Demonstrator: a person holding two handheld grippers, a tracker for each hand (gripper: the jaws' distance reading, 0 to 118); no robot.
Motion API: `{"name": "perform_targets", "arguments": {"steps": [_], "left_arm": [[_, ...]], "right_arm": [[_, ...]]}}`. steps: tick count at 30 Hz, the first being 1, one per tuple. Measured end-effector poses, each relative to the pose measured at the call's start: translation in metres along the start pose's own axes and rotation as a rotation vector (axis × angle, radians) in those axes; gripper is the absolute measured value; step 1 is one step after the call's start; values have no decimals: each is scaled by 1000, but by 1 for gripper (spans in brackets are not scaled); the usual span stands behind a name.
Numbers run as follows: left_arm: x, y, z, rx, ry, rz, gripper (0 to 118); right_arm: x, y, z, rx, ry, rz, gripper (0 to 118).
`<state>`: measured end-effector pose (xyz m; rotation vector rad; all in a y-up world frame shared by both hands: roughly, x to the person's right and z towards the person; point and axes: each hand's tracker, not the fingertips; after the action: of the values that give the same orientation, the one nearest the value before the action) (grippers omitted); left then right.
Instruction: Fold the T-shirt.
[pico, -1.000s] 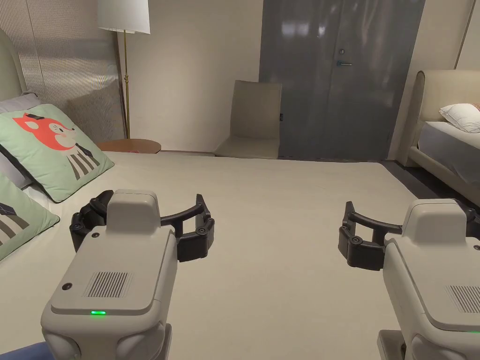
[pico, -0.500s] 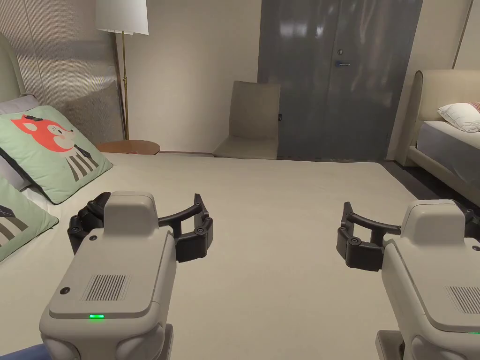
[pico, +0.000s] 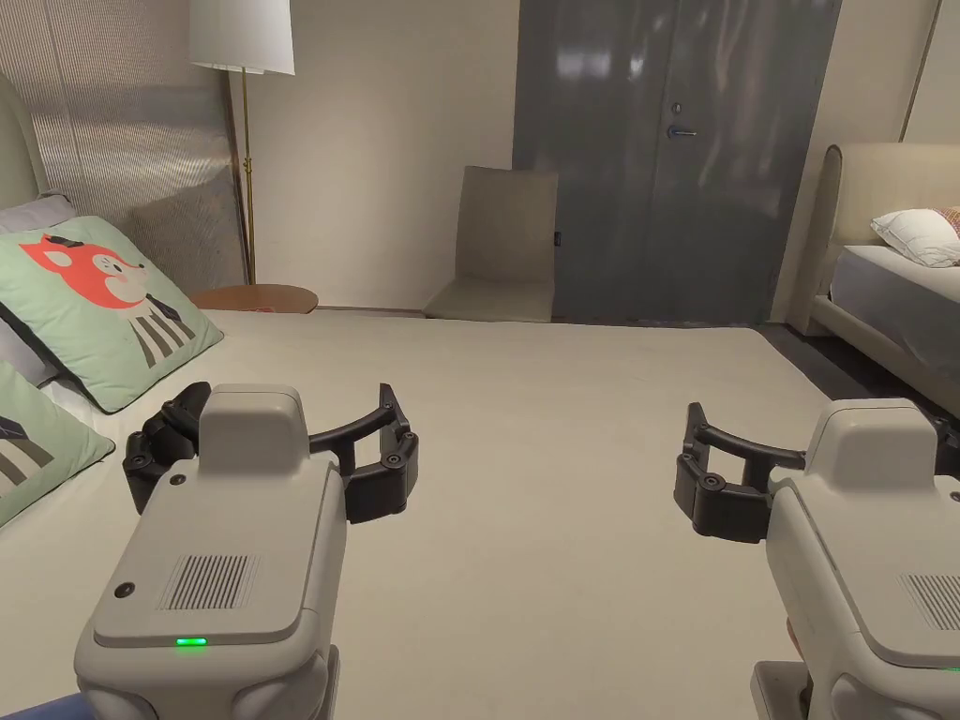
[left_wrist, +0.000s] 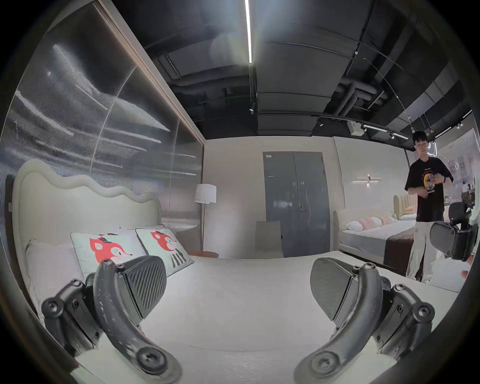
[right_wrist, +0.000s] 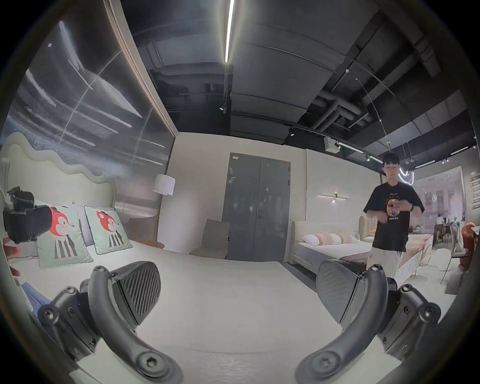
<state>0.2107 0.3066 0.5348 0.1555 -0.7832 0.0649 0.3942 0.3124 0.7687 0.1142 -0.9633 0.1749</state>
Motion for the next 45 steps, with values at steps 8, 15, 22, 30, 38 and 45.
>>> {"name": "perform_targets", "arguments": {"steps": [8, 15, 22, 30, 38, 45], "left_arm": [[0, 0, 1, 6, -2, 3, 111], [-1, 2, 2, 11, -1, 11, 111], [0, 2, 3, 9, -7, 3, 111], [-1, 2, 2, 8, -8, -1, 111], [1, 3, 2, 5, -11, -2, 111], [4, 3, 3, 4, -19, -9, 111]], "right_arm": [[1, 1, 1, 2, -6, -4, 118], [-1, 1, 0, -2, -10, 21, 118], [-5, 1, -4, -47, -27, 0, 118], [2, 3, -3, -76, 6, -127, 118], [1, 10, -1, -114, -61, -71, 118], [1, 13, 1, -93, -63, -89, 118]]}}
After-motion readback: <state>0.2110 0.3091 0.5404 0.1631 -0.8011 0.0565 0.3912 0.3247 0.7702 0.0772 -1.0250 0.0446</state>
